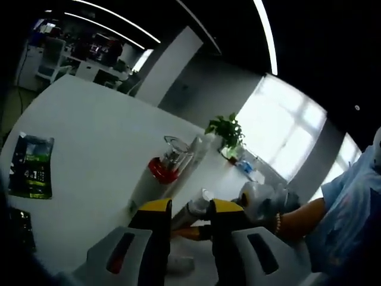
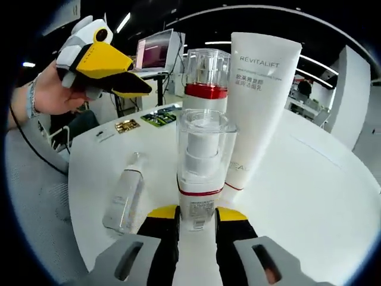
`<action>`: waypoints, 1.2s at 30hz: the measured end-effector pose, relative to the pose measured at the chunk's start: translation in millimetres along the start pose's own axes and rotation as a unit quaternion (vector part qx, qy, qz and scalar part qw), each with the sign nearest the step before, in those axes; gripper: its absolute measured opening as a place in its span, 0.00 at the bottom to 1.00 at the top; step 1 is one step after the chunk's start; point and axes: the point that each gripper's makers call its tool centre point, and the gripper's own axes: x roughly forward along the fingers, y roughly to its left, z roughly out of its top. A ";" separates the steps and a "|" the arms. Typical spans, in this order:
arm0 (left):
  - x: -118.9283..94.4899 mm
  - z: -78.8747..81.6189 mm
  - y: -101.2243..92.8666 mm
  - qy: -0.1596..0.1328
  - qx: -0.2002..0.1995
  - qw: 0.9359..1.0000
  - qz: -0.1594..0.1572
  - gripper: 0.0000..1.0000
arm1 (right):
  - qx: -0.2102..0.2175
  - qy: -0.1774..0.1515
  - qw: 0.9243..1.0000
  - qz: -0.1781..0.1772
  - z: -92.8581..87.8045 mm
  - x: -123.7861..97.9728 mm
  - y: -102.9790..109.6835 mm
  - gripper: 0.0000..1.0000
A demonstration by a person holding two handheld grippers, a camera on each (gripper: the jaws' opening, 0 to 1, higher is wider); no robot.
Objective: Arrange the skincare products in the storage area until every visible bottle or jar stands upright without overlapping.
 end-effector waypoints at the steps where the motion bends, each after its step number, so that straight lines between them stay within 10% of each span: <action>1: 0.0 0.0 0.3 0.000 0.000 1.000 0.000 0.21 | 0.002 0.005 1.000 -0.002 -2.1 0.2 -1.3 0.16; 18: -0.3 -4.6 7.5 0.011 -0.008 1.000 0.013 0.20 | 0.031 0.043 0.998 -0.040 -14.9 -8.0 -23.0 0.22; 24: -1.1 -3.5 8.4 0.008 -0.011 1.000 0.015 0.19 | 0.045 -0.030 0.997 -0.047 16.5 -13.4 -24.7 0.26; 32: -0.1 -6.2 8.4 0.013 -0.011 1.000 0.016 0.18 | 0.022 -0.029 0.999 -0.018 17.2 -4.2 -16.9 0.16; 36: -0.1 -6.4 7.9 0.013 -0.012 1.000 0.018 0.18 | 0.000 -0.051 0.997 0.051 24.3 2.4 -1.4 0.16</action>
